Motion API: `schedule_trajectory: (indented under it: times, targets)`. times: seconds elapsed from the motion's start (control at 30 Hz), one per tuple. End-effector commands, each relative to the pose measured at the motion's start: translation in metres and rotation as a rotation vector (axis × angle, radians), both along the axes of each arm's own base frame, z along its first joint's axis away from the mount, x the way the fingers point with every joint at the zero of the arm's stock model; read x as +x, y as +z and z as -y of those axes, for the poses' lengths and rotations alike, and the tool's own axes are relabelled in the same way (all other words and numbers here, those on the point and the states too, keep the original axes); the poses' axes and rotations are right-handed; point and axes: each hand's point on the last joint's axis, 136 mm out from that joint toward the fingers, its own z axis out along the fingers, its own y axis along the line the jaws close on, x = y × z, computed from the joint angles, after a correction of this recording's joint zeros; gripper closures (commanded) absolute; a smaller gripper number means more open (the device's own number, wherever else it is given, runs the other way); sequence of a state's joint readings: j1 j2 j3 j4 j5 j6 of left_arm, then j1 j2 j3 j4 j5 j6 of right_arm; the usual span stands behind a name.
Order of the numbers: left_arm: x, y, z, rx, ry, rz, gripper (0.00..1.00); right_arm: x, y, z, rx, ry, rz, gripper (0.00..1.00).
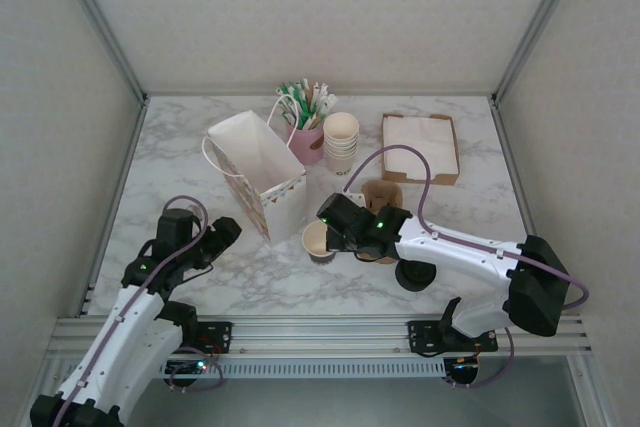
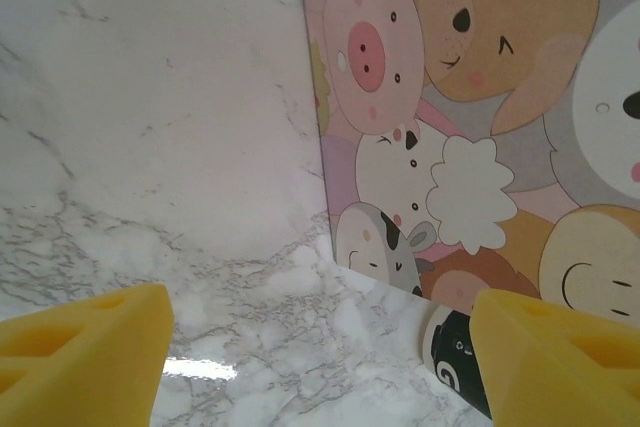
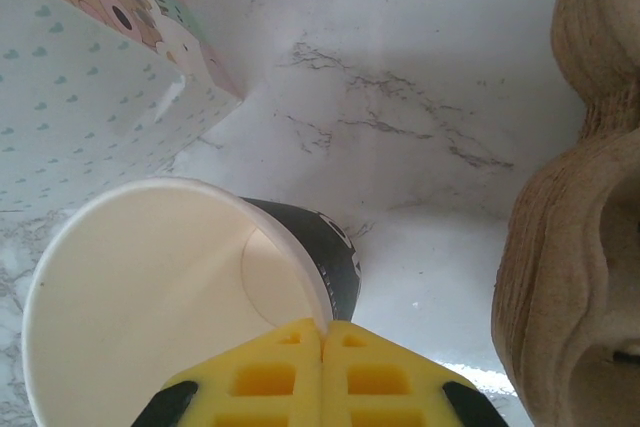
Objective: Pack the takeout coffee
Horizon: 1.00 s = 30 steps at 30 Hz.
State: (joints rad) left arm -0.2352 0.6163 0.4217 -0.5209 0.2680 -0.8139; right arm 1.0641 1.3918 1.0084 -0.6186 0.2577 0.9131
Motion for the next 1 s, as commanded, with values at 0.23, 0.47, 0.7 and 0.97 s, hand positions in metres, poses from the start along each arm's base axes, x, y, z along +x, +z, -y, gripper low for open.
schedule_trajectory:
  times: [0.23,0.47,0.7,0.97]
  targets:
    - [0.004,-0.005,0.003,0.010,0.018,0.011,0.22,-0.005,-0.005,0.005,-0.048,-0.020,-0.034,0.76]
    - [0.003,-0.005,0.004,0.012,0.015,0.003,0.22,-0.006,0.021,0.010,-0.053,0.002,-0.017,0.64]
    - [-0.002,-0.013,0.006,0.034,-0.007,-0.021,0.23,-0.016,0.058,0.064,-0.115,-0.067,0.044,0.39]
    - [0.002,-0.019,0.021,0.036,-0.050,-0.033,0.23,-0.028,0.042,0.150,-0.149,-0.349,0.001,0.23]
